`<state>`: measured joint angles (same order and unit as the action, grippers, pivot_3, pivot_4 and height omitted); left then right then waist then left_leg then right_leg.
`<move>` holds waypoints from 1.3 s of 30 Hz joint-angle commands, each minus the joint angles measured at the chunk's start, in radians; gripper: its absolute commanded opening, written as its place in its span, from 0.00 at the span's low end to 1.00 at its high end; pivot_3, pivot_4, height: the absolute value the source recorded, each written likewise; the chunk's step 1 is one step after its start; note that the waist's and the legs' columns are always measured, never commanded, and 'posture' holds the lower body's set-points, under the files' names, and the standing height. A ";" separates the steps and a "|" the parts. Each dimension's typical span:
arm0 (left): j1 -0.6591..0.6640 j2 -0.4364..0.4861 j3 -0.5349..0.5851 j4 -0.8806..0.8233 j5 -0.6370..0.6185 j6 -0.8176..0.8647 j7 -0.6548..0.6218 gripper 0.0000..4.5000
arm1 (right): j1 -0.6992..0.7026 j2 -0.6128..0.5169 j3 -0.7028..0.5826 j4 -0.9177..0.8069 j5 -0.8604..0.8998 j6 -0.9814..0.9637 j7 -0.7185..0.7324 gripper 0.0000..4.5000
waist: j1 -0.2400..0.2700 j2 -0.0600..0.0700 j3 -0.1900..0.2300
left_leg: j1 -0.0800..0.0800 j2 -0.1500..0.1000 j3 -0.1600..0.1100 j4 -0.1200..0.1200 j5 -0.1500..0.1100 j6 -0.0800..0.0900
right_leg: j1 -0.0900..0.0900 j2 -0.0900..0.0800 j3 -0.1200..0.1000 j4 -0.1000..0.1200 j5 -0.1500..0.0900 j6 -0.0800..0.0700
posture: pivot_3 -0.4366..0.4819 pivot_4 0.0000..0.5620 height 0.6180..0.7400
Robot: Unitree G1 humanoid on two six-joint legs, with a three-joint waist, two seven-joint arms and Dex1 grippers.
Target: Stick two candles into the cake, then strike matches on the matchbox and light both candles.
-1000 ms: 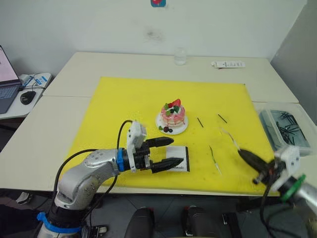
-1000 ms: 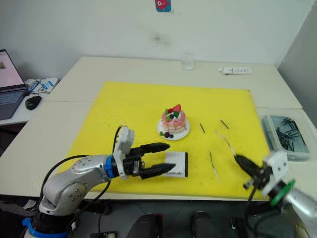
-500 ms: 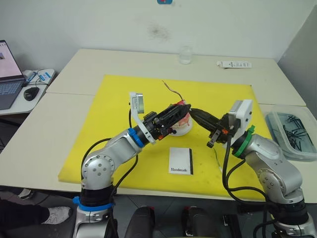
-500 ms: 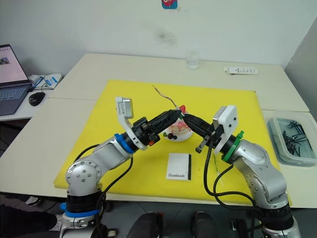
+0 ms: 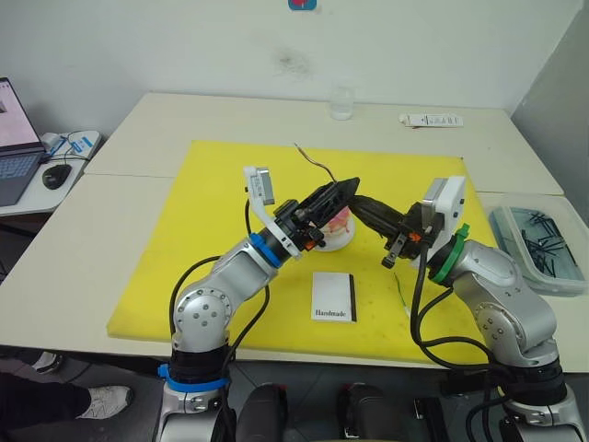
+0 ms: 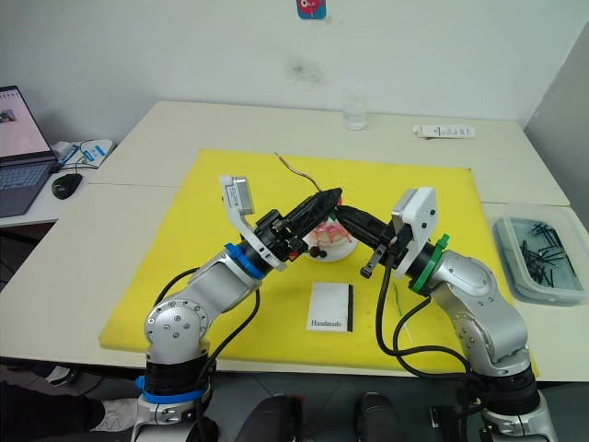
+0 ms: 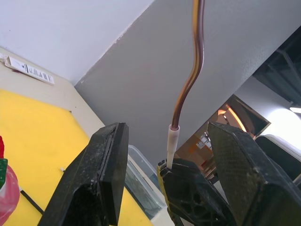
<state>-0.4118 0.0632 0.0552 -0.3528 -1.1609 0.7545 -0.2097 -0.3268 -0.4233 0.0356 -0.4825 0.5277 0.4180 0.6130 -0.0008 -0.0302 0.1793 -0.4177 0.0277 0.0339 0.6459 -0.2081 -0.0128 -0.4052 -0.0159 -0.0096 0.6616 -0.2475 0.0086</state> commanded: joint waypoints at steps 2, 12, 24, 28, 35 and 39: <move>-0.012 -0.018 -0.010 -0.023 0.003 -0.026 -0.018 0.58 | -0.019 0.003 -0.007 -0.013 -0.007 -0.029 0.009 0.00 | 0.000 0.000 0.000 | 0.000 0.000 0.000 0.000 0.000 0.000 | 0.000 0.000 0.000 0.000 0.000 0.000 | 0.48 0.27 1.00; -0.007 -0.028 -0.025 -0.027 -0.001 -0.025 -0.021 0.01 | -0.007 0.001 -0.011 -0.027 -0.004 -0.020 0.000 0.00 | 0.000 0.000 0.000 | 0.000 0.000 0.000 0.000 0.000 0.000 | 0.000 0.000 0.000 0.000 0.000 0.000 | 0.48 0.27 1.00; -0.092 0.138 0.065 0.026 -0.013 0.017 -0.073 0.00 | 0.027 -0.066 0.007 -0.076 0.010 0.040 0.042 0.55 | 0.000 0.000 0.000 | 0.000 0.001 -0.001 0.000 0.000 0.000 | 0.000 0.001 -0.001 0.000 0.000 0.000 | 0.48 0.27 1.00; -0.123 0.302 0.109 0.040 -0.012 0.076 -0.144 0.00 | -0.043 -0.073 0.037 -0.055 0.014 0.142 0.003 0.87 | -0.004 0.000 0.000 | 0.000 0.001 -0.001 -0.001 0.000 0.000 | -0.001 0.001 -0.001 0.000 -0.001 -0.001 | 0.48 0.27 1.00; -0.150 0.493 0.062 0.145 0.195 0.027 -0.304 0.00 | -0.174 -0.014 0.059 -0.004 -0.052 0.322 -0.169 0.87 | -0.001 0.000 0.001 | 0.000 0.002 -0.001 -0.002 0.000 0.000 | -0.002 0.001 -0.001 0.001 -0.001 -0.002 | 0.48 0.27 1.00; -0.193 0.452 0.039 0.246 0.298 -0.043 -0.340 0.00 | -0.201 0.001 0.082 -0.003 -0.082 0.353 -0.194 0.87 | 0.007 -0.001 0.001 | -0.003 0.000 0.000 -0.002 0.000 0.000 | -0.002 -0.002 -0.002 -0.002 -0.001 -0.002 | 0.48 0.27 1.00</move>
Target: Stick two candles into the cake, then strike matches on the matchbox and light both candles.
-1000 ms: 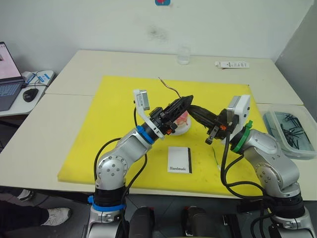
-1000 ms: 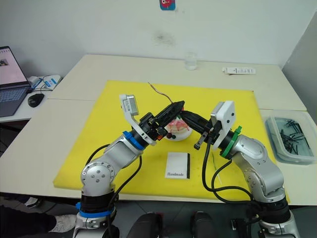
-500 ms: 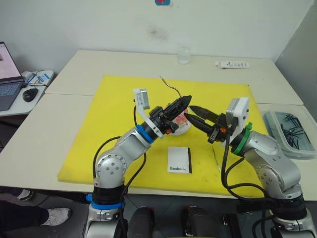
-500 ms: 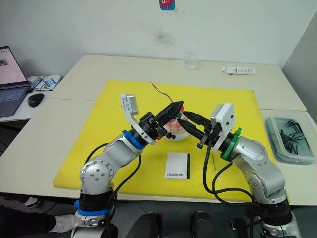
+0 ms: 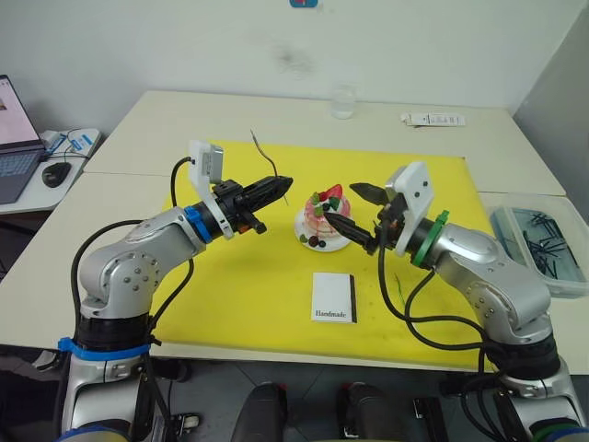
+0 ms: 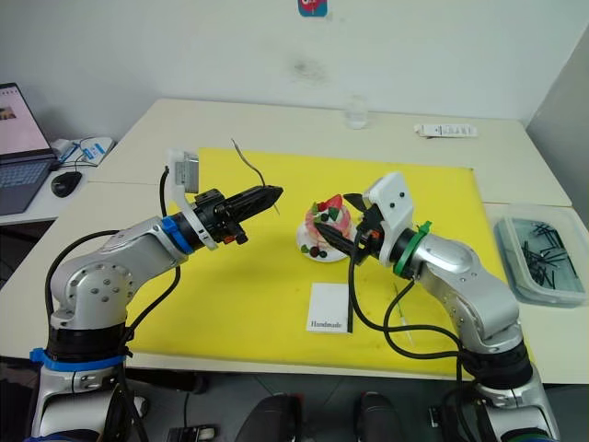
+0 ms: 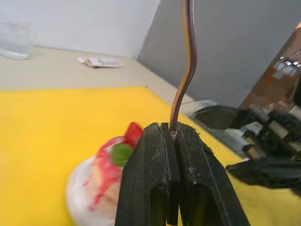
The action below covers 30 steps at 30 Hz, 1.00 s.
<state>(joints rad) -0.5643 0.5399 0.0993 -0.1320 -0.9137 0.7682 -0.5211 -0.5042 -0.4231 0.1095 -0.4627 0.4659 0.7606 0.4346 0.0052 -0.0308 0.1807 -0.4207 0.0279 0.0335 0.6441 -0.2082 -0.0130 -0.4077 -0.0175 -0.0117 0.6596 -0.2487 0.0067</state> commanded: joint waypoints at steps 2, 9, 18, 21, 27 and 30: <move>-0.052 -0.048 -0.019 0.060 0.097 -0.089 -0.047 0.00 | -0.029 0.010 0.017 -0.023 -0.035 0.018 -0.025 0.87 | 0.000 0.000 0.000 | -0.002 -0.001 0.001 0.000 0.000 0.000 | -0.001 -0.001 0.001 -0.002 0.001 0.001 | 0.48 0.27 1.00; -0.079 -0.108 -0.038 0.151 0.182 -0.142 -0.118 0.00 | -0.006 0.001 0.038 -0.037 -0.081 0.014 -0.029 0.87 | -0.005 0.000 0.000 | -0.006 0.001 0.000 0.000 0.000 0.000 | -0.005 -0.001 0.000 -0.001 0.001 0.001 | 0.48 0.27 1.00; -0.106 -0.172 -0.050 0.244 0.273 -0.203 -0.168 0.00 | 0.007 0.016 0.026 -0.069 -0.094 0.041 -0.042 0.87 | -0.007 0.000 0.000 | -0.006 0.001 0.000 0.001 0.000 0.000 | -0.006 -0.001 0.000 0.001 0.001 0.001 | 0.48 0.27 1.00; -0.105 -0.193 -0.053 0.257 0.296 -0.221 -0.173 0.00 | 0.013 0.010 0.022 -0.080 -0.096 0.048 -0.043 0.87 | -0.007 0.000 0.000 | -0.006 0.001 0.000 0.001 0.000 0.000 | -0.006 -0.001 0.000 0.001 0.001 0.001 | 0.48 0.27 1.00; -0.114 -0.217 -0.045 0.281 0.324 -0.244 -0.182 0.00 | 0.013 0.009 0.015 -0.083 -0.100 0.053 -0.050 0.87 | -0.007 0.000 0.000 | -0.006 0.001 0.000 0.001 0.000 0.000 | -0.006 -0.001 0.000 0.001 0.001 0.001 | 0.48 0.27 1.00; -0.121 -0.223 -0.044 0.304 0.341 -0.260 -0.188 0.00 | 0.013 0.010 0.013 -0.084 -0.103 0.055 -0.054 0.87 | -0.007 0.000 0.000 | -0.006 0.001 0.000 0.001 0.000 0.000 | -0.006 -0.001 0.000 0.002 0.001 0.001 | 0.48 0.27 1.00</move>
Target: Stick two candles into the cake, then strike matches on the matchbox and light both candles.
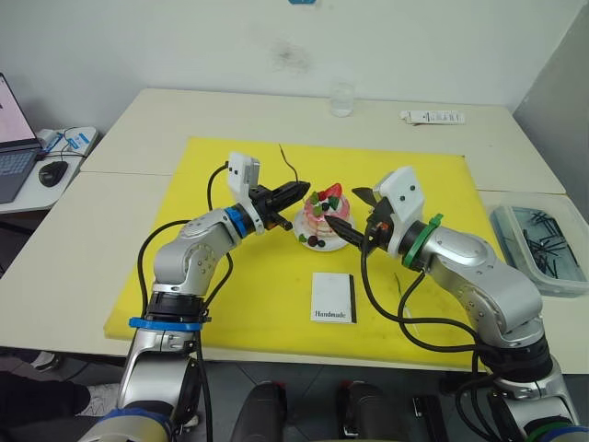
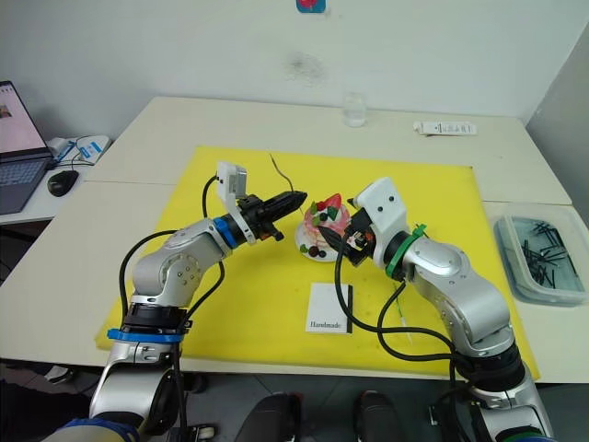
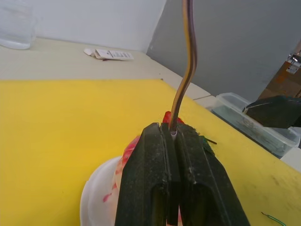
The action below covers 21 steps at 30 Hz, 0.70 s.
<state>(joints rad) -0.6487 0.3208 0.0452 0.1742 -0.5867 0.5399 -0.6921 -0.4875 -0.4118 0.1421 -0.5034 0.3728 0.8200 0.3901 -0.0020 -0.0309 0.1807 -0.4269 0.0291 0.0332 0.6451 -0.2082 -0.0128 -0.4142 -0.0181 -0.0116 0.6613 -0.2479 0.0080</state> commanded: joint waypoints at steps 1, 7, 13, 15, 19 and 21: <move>-0.037 -0.006 0.011 0.004 0.018 -0.036 -0.018 0.00 | -0.005 -0.002 -0.021 -0.044 -0.010 -0.003 -0.011 0.87 | 0.000 0.000 0.000 | 0.000 0.000 0.000 0.000 0.000 0.000 | 0.000 0.000 0.000 0.000 0.000 0.000 | 0.48 0.27 1.00; -0.038 -0.028 0.014 0.043 0.039 -0.070 -0.027 0.00 | -0.002 -0.002 -0.027 -0.046 -0.012 0.000 -0.019 0.87 | 0.000 0.000 0.000 | 0.000 0.000 0.000 0.000 0.000 0.000 | 0.000 0.000 0.000 0.000 0.000 0.000 | 0.48 0.27 1.00; -0.036 -0.039 0.012 0.072 0.061 -0.095 -0.039 0.00 | 0.003 -0.002 -0.029 -0.050 -0.013 0.001 -0.027 0.87 | 0.000 0.000 0.000 | 0.000 0.000 0.000 0.000 0.000 0.000 | 0.000 0.000 0.000 0.000 0.000 0.000 | 0.48 0.27 1.00; -0.039 -0.045 0.019 0.083 0.062 -0.100 -0.036 0.00 | 0.002 -0.002 -0.029 -0.049 -0.014 0.001 -0.027 0.87 | 0.000 0.000 0.000 | 0.000 0.000 0.000 0.000 0.000 0.000 | 0.000 0.000 0.000 0.000 0.000 0.000 | 0.48 0.27 1.00; -0.044 -0.054 0.029 0.099 0.060 -0.109 -0.033 0.00 | 0.003 -0.004 -0.030 -0.052 -0.016 0.005 -0.030 0.87 | 0.000 0.000 0.000 | 0.000 0.000 0.000 0.000 0.000 0.000 | 0.000 0.000 0.000 0.000 0.000 0.000 | 0.48 0.27 1.00; -0.046 -0.060 0.032 0.103 0.059 -0.111 -0.033 0.00 | 0.003 -0.003 -0.031 -0.055 -0.015 0.008 -0.033 0.87 | 0.000 0.000 0.000 | 0.000 0.000 0.000 0.000 0.000 0.000 | 0.000 0.000 0.000 0.000 0.000 0.000 | 0.48 0.27 1.00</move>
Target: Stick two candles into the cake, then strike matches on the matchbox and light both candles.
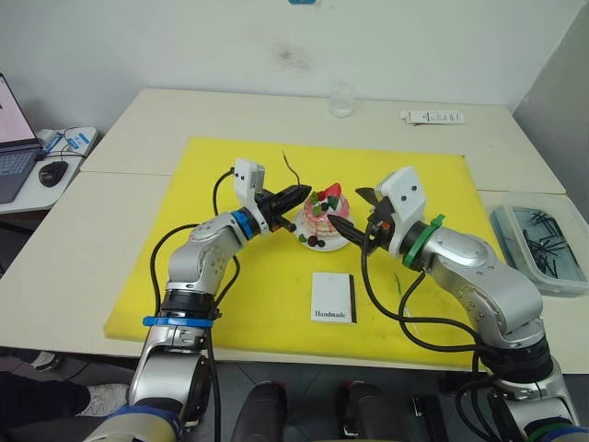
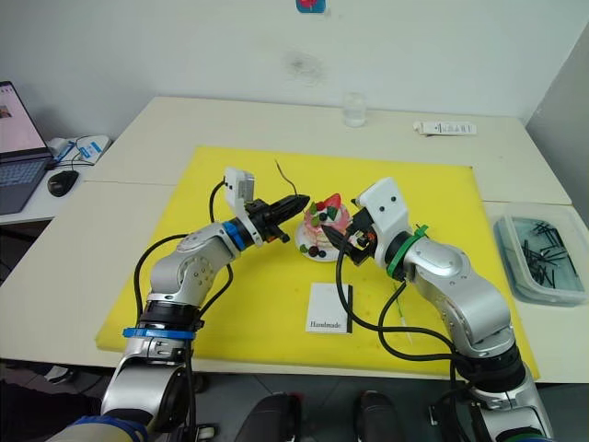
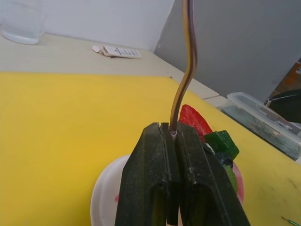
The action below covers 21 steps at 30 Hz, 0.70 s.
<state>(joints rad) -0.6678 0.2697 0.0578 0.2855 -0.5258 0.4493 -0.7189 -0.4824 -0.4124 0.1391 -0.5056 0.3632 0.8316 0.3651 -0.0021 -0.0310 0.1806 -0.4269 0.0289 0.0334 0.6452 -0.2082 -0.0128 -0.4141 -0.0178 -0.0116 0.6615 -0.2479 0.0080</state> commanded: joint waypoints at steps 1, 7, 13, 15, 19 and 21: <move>-0.029 -0.012 0.020 -0.007 -0.003 -0.019 -0.007 0.00 | -0.001 -0.002 -0.028 -0.053 -0.005 -0.002 -0.009 0.87 | 0.000 0.000 0.000 | 0.000 0.000 0.000 0.000 0.000 0.000 | 0.000 0.000 0.000 0.000 0.000 0.000 | 0.48 0.27 1.00; -0.032 -0.013 0.026 -0.023 -0.010 -0.001 -0.015 0.00 | 0.001 -0.002 -0.031 -0.057 -0.004 0.004 -0.011 0.87 | 0.000 0.000 0.000 | 0.000 0.000 0.000 0.000 0.000 0.000 | 0.000 0.000 0.000 0.000 0.000 0.000 | 0.48 0.27 1.00; -0.026 -0.009 0.024 -0.028 -0.004 0.006 -0.024 0.00 | 0.002 -0.001 -0.033 -0.058 -0.003 0.006 -0.013 0.87 | 0.000 0.000 0.000 | 0.000 0.000 0.000 0.000 0.000 0.000 | 0.000 0.002 0.000 0.000 0.000 0.000 | 0.48 0.27 1.00; -0.022 -0.011 0.021 -0.030 -0.003 0.008 -0.024 0.00 | 0.002 -0.001 -0.034 -0.055 -0.003 0.005 -0.012 0.87 | 0.000 0.000 0.000 | 0.000 0.000 0.000 0.000 0.000 0.000 | 0.000 0.002 0.000 0.000 0.000 0.000 | 0.48 0.27 1.00; -0.014 -0.012 0.014 -0.036 0.001 0.010 -0.027 0.00 | 0.003 0.001 -0.034 -0.052 -0.003 0.005 -0.015 0.87 | 0.000 0.000 0.000 | 0.000 0.000 0.000 0.000 0.000 0.000 | 0.000 0.002 0.000 0.000 0.000 0.000 | 0.48 0.27 1.00; -0.013 -0.013 0.013 -0.039 0.001 0.012 -0.027 0.00 | 0.004 0.001 -0.033 -0.052 -0.003 0.005 -0.016 0.87 | 0.000 0.000 0.000 | 0.000 0.000 0.000 0.000 0.000 0.000 | 0.000 0.002 0.000 0.000 0.000 0.000 | 0.48 0.27 1.00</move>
<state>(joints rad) -0.6735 0.2592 0.0729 0.2858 -0.5251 0.4613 -0.7348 -0.4807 -0.4121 0.1367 -0.5095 0.3636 0.8423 0.3545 -0.0022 -0.0310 0.1806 -0.4269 0.0289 0.0334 0.6453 -0.2081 -0.0127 -0.4141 -0.0161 -0.0116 0.6618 -0.2479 0.0080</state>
